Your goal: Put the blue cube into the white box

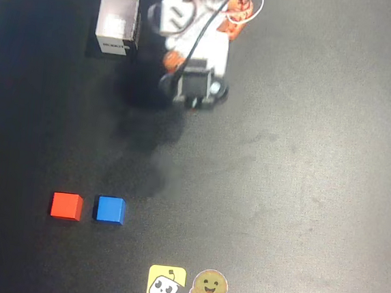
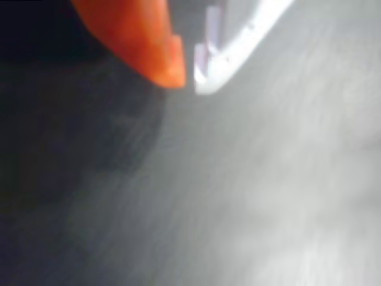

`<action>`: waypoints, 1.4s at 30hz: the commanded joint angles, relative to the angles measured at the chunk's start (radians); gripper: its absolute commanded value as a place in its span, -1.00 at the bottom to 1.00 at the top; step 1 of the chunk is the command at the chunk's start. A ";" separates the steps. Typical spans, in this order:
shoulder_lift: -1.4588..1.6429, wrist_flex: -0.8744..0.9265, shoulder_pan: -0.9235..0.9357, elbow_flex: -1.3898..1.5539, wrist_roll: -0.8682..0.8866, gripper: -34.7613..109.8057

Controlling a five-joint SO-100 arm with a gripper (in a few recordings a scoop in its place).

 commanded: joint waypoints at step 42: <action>-1.447 0.367 0.192 -1.672 -0.052 -0.49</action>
